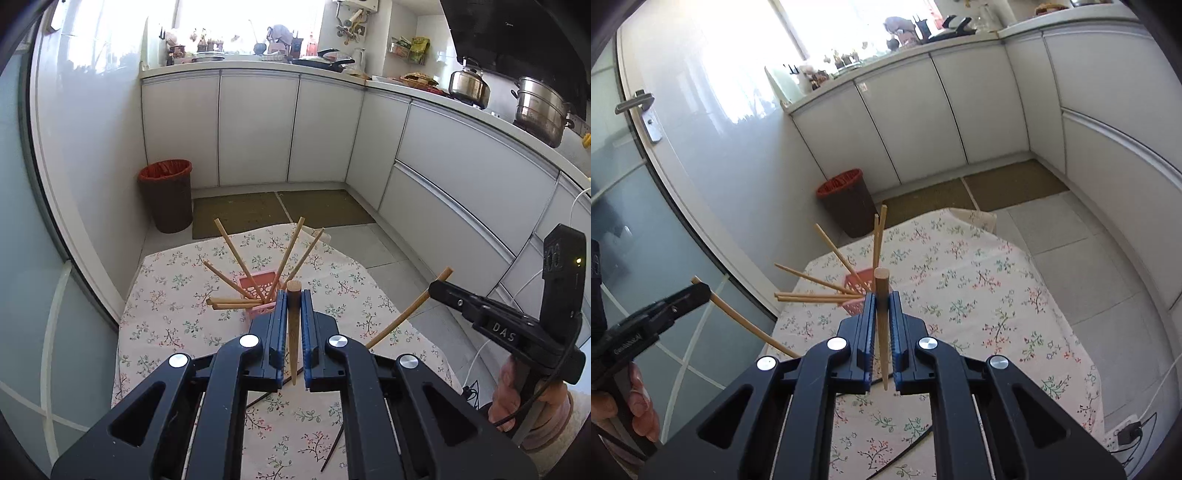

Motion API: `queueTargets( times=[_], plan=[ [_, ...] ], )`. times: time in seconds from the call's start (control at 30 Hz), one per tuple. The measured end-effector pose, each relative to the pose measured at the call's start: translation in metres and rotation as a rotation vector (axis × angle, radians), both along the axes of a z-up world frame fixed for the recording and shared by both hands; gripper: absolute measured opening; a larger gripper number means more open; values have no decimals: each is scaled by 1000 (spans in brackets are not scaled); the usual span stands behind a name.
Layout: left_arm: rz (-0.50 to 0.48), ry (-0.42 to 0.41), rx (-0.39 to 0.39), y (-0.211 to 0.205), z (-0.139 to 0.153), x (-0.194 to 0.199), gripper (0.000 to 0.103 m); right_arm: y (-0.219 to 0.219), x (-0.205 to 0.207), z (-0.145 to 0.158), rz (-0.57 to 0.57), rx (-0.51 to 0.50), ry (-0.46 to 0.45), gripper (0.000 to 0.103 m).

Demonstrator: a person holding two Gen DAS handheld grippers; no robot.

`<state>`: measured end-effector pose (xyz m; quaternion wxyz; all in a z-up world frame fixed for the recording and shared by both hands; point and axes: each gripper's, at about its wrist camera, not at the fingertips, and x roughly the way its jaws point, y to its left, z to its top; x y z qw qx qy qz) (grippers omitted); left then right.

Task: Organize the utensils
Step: 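Lift both chopsticks upright and carry them over the pink cup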

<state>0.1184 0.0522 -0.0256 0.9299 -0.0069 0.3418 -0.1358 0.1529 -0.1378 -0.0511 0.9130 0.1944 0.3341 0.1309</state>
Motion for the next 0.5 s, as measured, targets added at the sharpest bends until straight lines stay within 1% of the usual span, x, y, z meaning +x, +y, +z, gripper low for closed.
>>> queueTargets(
  times=[0.23,0.37,0.5],
  plan=[
    [44,-60,-22,1,28,4,6,5,8,51,7,1,-97,8],
    [86,-114,-31,3,49,20,6,9,14,66,14,8,-128,8],
    [138,-156,-34,4,58,43,6,10,18,70,15,16,-140,8]
  ],
)
